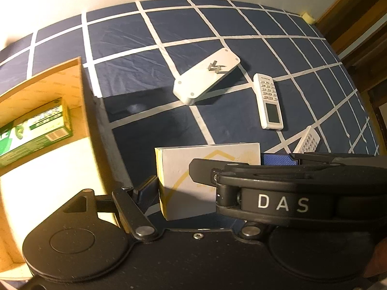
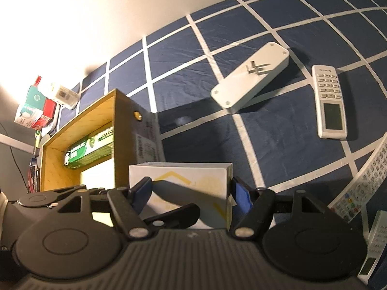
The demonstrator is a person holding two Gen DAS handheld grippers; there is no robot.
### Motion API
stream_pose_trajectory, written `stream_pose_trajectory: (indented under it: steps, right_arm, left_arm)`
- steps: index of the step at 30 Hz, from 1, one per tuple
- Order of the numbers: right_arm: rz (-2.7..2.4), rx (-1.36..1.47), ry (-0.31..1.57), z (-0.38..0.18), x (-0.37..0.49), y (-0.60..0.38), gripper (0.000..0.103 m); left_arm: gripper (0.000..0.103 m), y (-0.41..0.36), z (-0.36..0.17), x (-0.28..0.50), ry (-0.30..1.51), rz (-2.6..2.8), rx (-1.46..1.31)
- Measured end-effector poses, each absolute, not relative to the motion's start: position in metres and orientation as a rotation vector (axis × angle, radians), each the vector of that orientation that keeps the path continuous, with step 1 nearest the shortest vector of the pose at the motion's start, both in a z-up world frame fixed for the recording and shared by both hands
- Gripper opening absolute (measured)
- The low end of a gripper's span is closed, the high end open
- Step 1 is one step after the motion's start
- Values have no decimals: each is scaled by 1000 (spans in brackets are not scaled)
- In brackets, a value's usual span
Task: Organize objects
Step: 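Carry the white box into the cardboard box beside the toothpaste box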
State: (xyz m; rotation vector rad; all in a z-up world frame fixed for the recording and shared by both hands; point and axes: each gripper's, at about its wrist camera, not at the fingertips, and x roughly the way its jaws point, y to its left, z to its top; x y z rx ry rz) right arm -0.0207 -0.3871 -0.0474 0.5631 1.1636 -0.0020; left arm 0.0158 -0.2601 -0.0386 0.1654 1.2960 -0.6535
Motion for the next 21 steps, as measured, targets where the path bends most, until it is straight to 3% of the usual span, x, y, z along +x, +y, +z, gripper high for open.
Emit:
stream_pose_trajectory:
  steps: [21]
  right_arm:
    - [58,463,1139,-19,-12,-277,70]
  left_arm:
    - [71,-150,-13,25,1241,-603,80]
